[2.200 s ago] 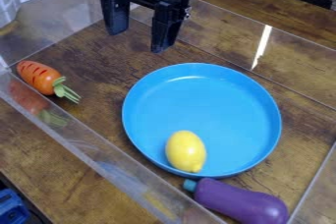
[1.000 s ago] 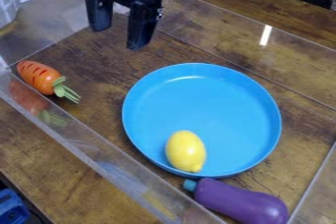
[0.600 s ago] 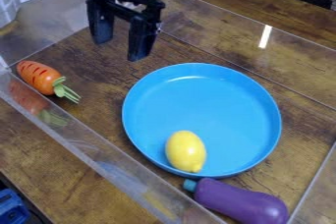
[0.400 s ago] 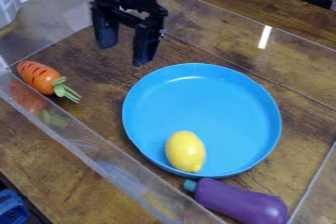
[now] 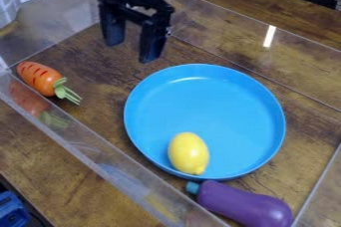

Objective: Remove the purple eggplant from the blue tray and put it on the table

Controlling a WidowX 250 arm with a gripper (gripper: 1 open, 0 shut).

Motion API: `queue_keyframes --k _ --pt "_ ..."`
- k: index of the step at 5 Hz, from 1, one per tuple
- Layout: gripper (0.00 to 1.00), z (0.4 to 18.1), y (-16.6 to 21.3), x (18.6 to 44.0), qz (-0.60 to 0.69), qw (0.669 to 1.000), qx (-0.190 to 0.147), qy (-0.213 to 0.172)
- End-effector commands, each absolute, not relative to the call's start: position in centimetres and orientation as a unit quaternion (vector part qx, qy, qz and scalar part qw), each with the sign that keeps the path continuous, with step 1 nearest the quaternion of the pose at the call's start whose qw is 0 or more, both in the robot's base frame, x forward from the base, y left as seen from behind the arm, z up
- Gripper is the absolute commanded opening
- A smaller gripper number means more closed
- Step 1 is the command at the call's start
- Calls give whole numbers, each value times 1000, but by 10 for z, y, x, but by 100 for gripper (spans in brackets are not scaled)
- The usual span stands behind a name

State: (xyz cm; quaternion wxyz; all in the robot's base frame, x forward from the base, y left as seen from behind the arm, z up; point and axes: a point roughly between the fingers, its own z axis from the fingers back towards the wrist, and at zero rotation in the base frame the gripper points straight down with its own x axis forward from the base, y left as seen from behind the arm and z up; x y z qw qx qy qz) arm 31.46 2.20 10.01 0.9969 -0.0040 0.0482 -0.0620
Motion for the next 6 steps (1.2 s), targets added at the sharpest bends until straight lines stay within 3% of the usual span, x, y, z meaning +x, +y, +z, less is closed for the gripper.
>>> queue_keyframes --k 1,2,5,6 --pt "100 111 18 332 -81 997 1 17" --pt "100 111 17 335 -82 997 2 13" --pt "100 128 40 308 -20 1000 -1 2" --pt "100 134 43 320 -34 999 -2 0"
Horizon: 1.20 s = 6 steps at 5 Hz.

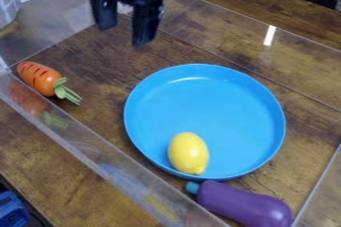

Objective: Remove the purple eggplant from the blue tray and put it on the table

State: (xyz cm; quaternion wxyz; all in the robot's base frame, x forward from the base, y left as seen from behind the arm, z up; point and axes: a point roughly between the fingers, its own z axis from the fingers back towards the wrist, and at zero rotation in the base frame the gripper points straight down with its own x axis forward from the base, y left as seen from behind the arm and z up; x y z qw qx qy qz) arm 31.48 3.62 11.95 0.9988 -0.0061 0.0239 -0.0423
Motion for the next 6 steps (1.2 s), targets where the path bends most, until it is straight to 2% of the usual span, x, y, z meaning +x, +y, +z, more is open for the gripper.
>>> queue_keyframes --k 1,3,5,6 --pt "100 132 43 338 -58 998 -1 1" --pt "100 121 41 340 -125 992 -5 13" --pt "100 100 57 331 -98 995 -7 24" --pt "100 85 48 334 -97 995 -7 28"
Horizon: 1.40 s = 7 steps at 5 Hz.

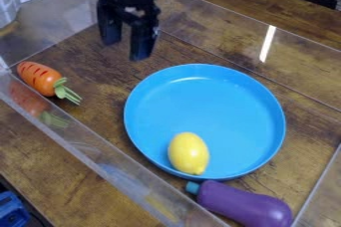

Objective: Remove the purple eggplant from the blue tray and put it on the table

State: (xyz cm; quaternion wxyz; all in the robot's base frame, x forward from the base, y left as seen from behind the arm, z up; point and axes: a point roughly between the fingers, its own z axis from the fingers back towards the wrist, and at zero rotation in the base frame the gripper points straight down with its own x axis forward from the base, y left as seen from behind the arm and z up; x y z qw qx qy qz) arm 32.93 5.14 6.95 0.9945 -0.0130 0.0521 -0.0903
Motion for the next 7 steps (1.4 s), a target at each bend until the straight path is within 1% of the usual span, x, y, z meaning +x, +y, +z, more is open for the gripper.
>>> queue_keyframes --k 1,3,4,5,6,7 --pt "100 69 24 331 -131 991 -4 30" --pt "100 73 -52 318 -246 969 4 20" --pt "100 77 -81 309 -315 949 7 15" --pt "100 76 -108 303 -362 932 10 9" --pt "100 69 -124 299 -378 926 11 4" --pt "100 59 -127 297 -388 921 9 -6"
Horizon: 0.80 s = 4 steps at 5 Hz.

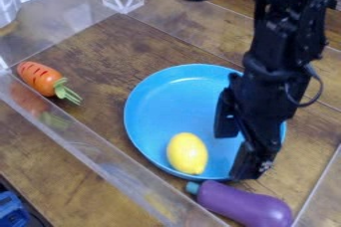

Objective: Remove the purple eggplant from the blue tray and put it on the table

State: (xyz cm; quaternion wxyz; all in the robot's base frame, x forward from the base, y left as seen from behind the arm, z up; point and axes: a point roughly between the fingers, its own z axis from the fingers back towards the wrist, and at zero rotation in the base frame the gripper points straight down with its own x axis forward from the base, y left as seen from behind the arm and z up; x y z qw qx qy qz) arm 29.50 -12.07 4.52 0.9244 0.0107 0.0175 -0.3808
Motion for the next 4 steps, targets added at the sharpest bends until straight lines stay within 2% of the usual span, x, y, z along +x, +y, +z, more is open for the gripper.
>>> queue_keyframes --k 1,2,4 --pt "100 50 -127 294 -398 917 8 -11" --pt "0 47 -122 293 -407 914 4 -13" --pt "0 50 -122 287 -440 898 -7 -20"
